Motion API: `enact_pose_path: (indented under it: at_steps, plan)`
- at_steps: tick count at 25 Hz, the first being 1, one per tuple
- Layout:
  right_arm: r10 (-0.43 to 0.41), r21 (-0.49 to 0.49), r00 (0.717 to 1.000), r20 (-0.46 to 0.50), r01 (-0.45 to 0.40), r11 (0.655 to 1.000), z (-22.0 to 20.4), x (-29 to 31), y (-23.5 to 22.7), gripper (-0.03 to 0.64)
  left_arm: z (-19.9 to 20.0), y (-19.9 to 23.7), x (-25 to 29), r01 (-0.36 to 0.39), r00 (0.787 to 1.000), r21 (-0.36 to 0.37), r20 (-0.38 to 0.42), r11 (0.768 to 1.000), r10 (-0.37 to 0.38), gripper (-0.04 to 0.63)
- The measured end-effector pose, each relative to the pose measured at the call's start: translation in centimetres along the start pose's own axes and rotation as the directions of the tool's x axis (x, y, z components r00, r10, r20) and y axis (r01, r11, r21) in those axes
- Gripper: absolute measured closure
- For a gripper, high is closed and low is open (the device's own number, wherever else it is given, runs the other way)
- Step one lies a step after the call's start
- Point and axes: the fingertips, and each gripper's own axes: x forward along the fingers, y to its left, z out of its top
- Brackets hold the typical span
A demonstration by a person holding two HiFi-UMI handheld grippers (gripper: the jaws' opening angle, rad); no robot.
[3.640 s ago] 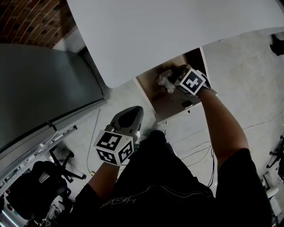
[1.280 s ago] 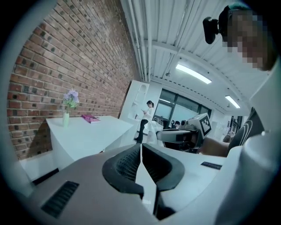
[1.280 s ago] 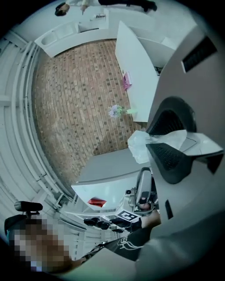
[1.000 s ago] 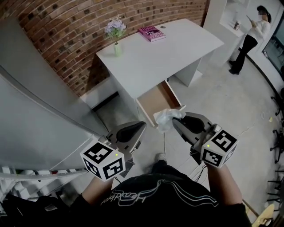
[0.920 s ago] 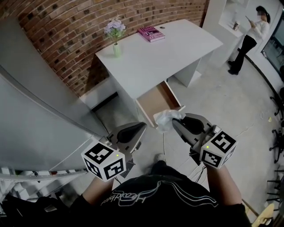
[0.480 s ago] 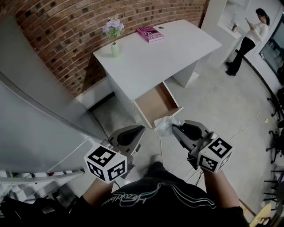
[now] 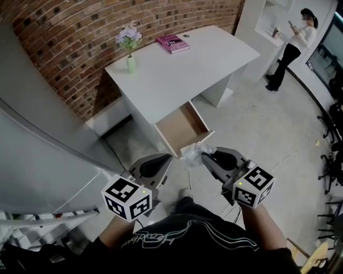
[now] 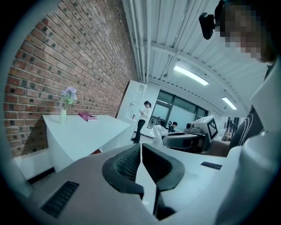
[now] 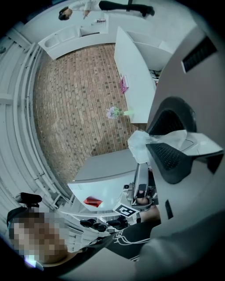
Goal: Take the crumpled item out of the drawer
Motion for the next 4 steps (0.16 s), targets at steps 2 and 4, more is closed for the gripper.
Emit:
enact_pose_path:
  at_steps: [2,4]
  plan:
    - [-0.007,-0.003,1.000,-0.001,0.007,1.000,-0.01,-0.29,-0.46,0.541,0.16,-0.23,0.36,0.006,1.000,0.007,0.002,1.000,-0.006,0.565]
    - [-0.013,-0.003,1.000,-0.002,0.013,1.000,-0.10,-0.45,-0.88,0.541,0.17,-0.28,0.66,0.006,1.000,0.014,0.001,1.000,-0.006,0.565]
